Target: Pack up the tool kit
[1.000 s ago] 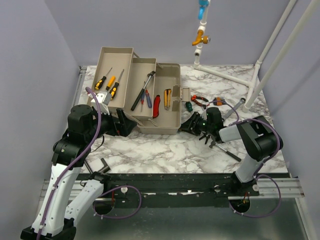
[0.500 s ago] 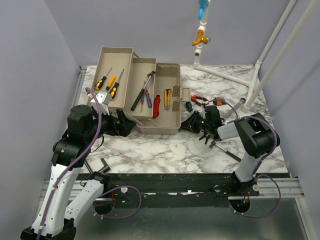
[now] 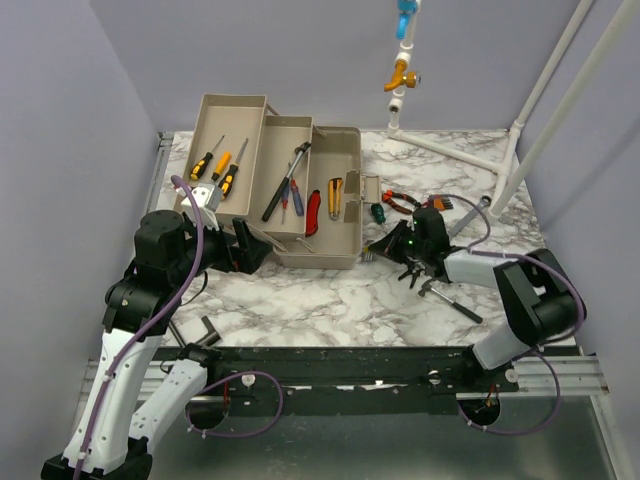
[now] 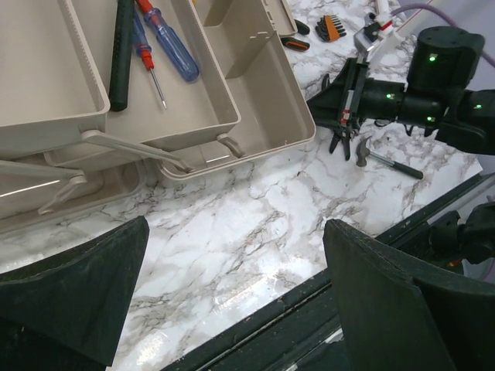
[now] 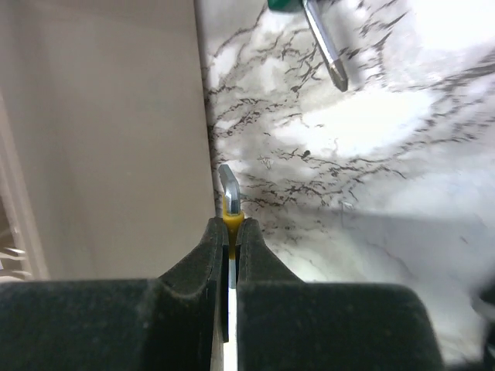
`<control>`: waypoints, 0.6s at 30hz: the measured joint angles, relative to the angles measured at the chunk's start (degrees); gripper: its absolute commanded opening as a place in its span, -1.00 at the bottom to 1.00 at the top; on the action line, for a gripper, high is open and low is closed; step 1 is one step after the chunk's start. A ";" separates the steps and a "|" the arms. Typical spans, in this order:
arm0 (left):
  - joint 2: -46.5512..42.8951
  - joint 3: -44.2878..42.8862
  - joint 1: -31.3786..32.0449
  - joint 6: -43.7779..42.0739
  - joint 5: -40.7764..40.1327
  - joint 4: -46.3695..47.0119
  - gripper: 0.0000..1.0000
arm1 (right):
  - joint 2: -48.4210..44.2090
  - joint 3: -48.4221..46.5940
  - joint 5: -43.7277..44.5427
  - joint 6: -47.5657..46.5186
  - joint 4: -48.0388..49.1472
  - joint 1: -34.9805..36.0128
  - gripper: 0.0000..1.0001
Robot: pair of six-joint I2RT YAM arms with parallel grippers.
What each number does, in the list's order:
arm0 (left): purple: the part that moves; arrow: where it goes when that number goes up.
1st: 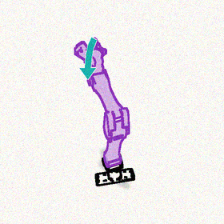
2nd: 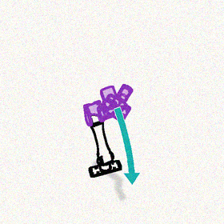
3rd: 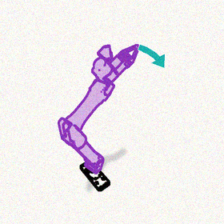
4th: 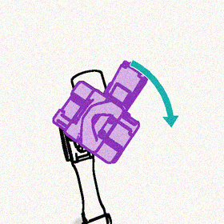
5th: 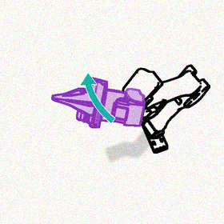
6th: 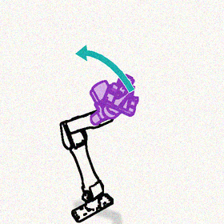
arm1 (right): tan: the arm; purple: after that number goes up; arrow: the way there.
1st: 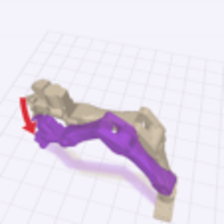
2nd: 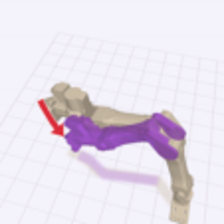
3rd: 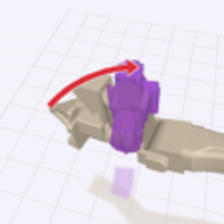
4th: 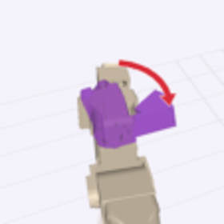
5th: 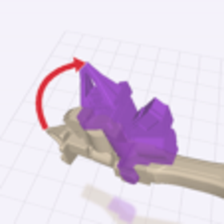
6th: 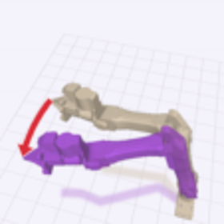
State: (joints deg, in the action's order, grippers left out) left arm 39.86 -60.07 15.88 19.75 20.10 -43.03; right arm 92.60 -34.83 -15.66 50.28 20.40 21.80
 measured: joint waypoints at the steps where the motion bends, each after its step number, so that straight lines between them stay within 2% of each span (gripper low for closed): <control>1: -0.13 0.00 0.00 -0.02 -0.02 0.00 0.97 | -2.10 0.07 1.57 -0.59 -1.90 0.00 -0.99; 6: -0.61 0.00 0.00 -0.02 -0.17 -0.02 0.97 | -13.46 0.55 7.58 -3.96 -9.99 -0.02 -0.99; 12: -1.03 -0.09 0.00 -0.42 -2.45 -0.44 0.97 | -28.89 -0.07 8.68 -8.66 -17.79 0.00 -0.99; 15: -0.83 -0.74 0.00 -1.16 -6.67 -2.08 0.97 | -31.34 -4.22 6.75 -9.99 -20.65 0.02 -0.99; 18: -0.61 -2.54 0.00 -1.81 -13.11 -3.91 0.97 | -29.51 -9.14 4.13 -10.14 -21.05 0.81 -0.99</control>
State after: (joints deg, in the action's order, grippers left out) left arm 39.24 -62.61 15.88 17.93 6.98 -46.94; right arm 63.09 -43.97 -11.53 40.14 -0.64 22.61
